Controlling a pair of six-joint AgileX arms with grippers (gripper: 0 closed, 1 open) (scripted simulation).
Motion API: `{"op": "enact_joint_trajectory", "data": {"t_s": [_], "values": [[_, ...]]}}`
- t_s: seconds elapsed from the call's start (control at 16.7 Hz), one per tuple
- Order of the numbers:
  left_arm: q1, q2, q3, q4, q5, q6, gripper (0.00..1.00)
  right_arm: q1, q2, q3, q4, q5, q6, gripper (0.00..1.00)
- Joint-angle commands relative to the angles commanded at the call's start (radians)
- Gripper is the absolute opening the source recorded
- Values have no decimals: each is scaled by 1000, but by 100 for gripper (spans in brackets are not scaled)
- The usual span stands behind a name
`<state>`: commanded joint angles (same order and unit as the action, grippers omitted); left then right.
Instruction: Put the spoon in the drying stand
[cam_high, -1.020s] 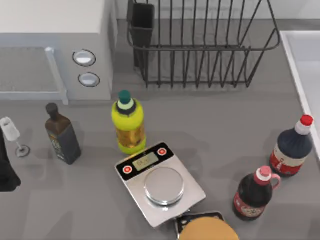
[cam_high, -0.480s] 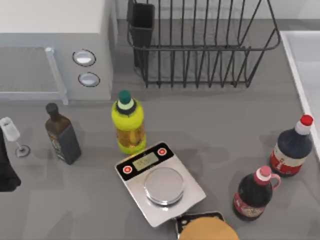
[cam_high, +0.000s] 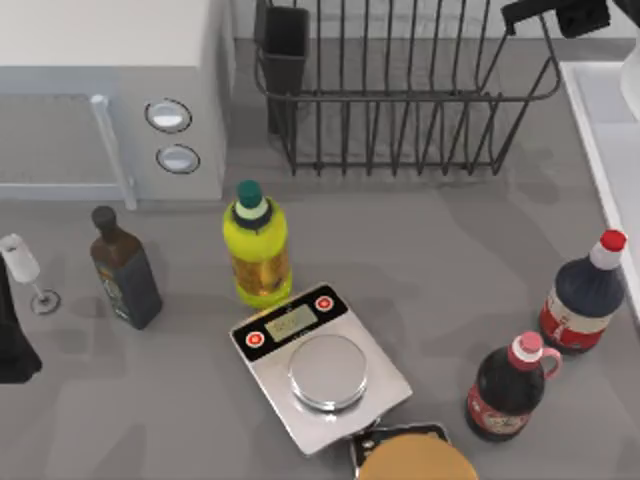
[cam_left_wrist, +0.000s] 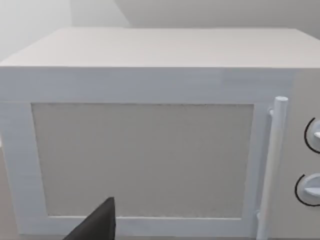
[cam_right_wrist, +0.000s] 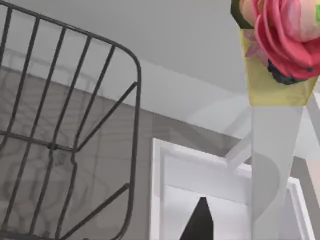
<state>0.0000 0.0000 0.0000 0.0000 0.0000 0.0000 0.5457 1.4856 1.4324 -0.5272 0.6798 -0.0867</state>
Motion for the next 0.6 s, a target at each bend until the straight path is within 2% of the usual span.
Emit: {"op": "enact_joint_trajectory", "data": {"t_s": [0.3, 0.48, 0.6], "values": [[0, 0, 0, 0, 0, 0, 100, 339, -15, -1, 342, 251, 96, 0], [0, 0, 0, 0, 0, 0, 100, 458, -35, 4, 469, 352, 115, 0], [0, 0, 0, 0, 0, 0, 100, 491, -44, 5, 502, 381, 118, 0]]}}
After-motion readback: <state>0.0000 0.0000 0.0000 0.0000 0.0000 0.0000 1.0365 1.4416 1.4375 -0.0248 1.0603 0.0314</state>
